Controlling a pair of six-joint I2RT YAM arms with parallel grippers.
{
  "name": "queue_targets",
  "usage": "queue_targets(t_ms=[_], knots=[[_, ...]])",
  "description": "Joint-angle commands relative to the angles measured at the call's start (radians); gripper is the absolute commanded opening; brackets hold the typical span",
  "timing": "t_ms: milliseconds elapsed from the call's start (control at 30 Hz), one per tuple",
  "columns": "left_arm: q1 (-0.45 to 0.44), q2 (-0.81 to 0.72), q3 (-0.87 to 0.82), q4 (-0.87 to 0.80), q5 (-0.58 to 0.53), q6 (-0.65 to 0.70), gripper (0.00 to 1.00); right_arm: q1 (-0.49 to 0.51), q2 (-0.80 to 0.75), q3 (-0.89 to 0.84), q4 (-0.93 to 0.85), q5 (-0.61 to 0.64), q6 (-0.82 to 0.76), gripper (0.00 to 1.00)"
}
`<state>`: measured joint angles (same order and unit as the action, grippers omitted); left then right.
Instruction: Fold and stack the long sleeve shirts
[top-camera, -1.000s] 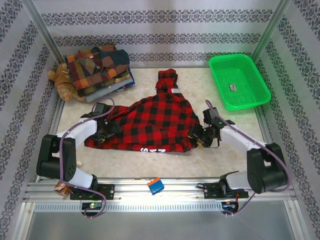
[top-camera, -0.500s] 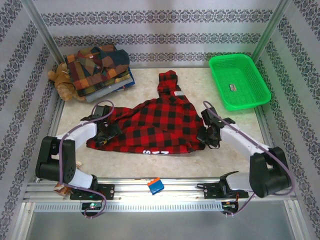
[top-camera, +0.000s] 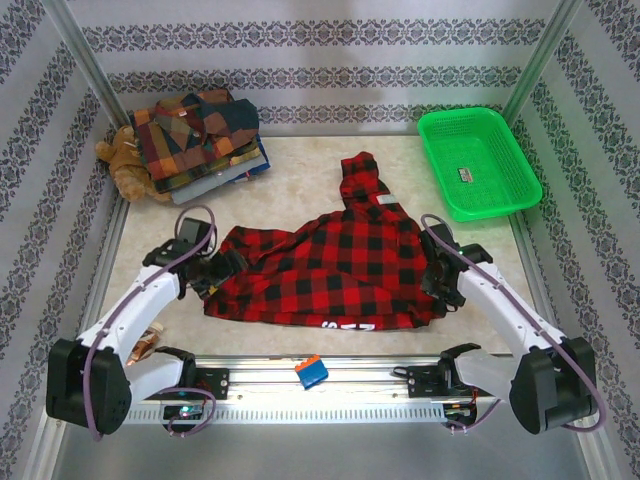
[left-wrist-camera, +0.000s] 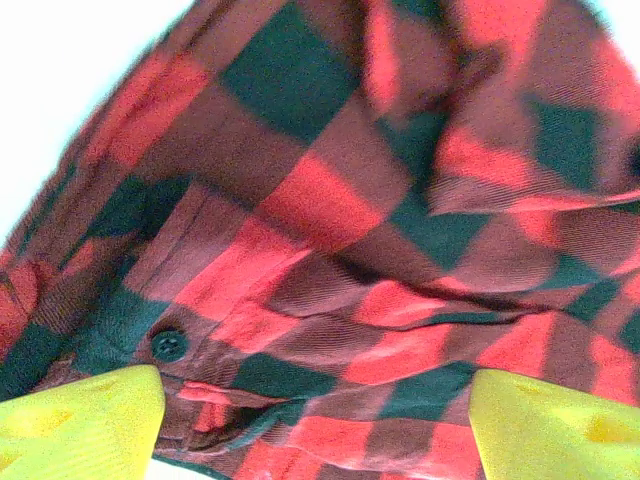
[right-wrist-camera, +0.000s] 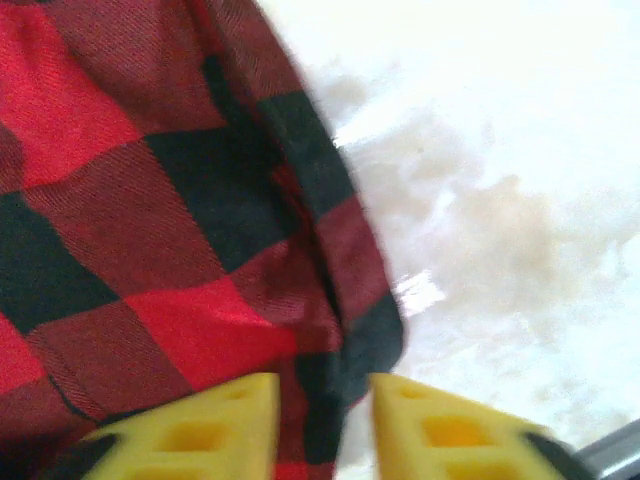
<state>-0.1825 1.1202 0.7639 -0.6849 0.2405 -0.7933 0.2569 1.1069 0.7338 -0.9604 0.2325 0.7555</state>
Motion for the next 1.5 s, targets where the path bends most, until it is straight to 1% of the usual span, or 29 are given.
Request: queue_targets(t_ms=[0,100,167,233,300,333,433,533,600,667,700,800,867,933,1067,1233,1467], knots=[[-0.005,0.019,0.130,-0.065,-0.029,0.150,0.82,-0.007,-0.079,0.020,-0.012,0.052,-0.002,0.52],[-0.022,0.132,0.239,-0.072,0.027,0.350,0.82,-0.004,-0.140,0.056,0.047,-0.016,-0.044,0.64],[-0.065,0.203,0.299,-0.082,0.025,0.472,0.82,0.005,-0.143,0.098,0.068,-0.076,-0.082,0.71],[-0.117,0.280,0.359,-0.108,-0.002,0.586,0.81,0.034,-0.129,0.145,0.092,-0.146,-0.128,0.76],[-0.145,0.354,0.411,-0.147,-0.015,0.658,0.78,0.074,-0.115,0.180,0.123,-0.199,-0.149,0.80],[-0.154,0.388,0.433,-0.160,-0.005,0.690,0.76,0.095,-0.106,0.189,0.150,-0.232,-0.153,0.82],[-0.192,0.487,0.486,-0.188,-0.008,0.765,0.70,0.151,-0.058,0.204,0.196,-0.269,-0.129,0.83],[-0.220,0.590,0.537,-0.239,-0.055,0.814,0.62,0.207,-0.001,0.215,0.209,-0.239,-0.106,0.83],[-0.229,0.633,0.548,-0.245,-0.112,0.827,0.60,0.232,0.030,0.216,0.227,-0.238,-0.091,0.83],[-0.229,0.660,0.552,-0.238,-0.142,0.835,0.59,0.256,0.053,0.213,0.247,-0.235,-0.080,0.83],[-0.229,0.673,0.557,-0.233,-0.160,0.840,0.57,0.267,0.064,0.209,0.256,-0.233,-0.074,0.83],[-0.229,0.726,0.584,-0.227,-0.221,0.857,0.51,0.280,0.098,0.193,0.279,-0.235,-0.052,0.82],[-0.228,0.753,0.606,-0.214,-0.233,0.870,0.47,0.283,0.115,0.169,0.313,-0.240,-0.035,0.82],[-0.227,0.781,0.623,-0.195,-0.258,0.888,0.40,0.283,0.140,0.146,0.339,-0.242,-0.013,0.82],[-0.217,0.856,0.697,-0.204,-0.277,0.916,0.21,0.279,0.209,0.129,0.372,-0.243,0.023,0.81],[-0.199,0.888,0.796,-0.195,-0.357,0.936,0.17,0.281,0.297,0.121,0.403,-0.257,0.050,0.80],[-0.171,0.968,0.945,-0.152,-0.526,0.995,0.15,0.282,0.400,0.135,0.343,-0.237,0.079,0.79]])
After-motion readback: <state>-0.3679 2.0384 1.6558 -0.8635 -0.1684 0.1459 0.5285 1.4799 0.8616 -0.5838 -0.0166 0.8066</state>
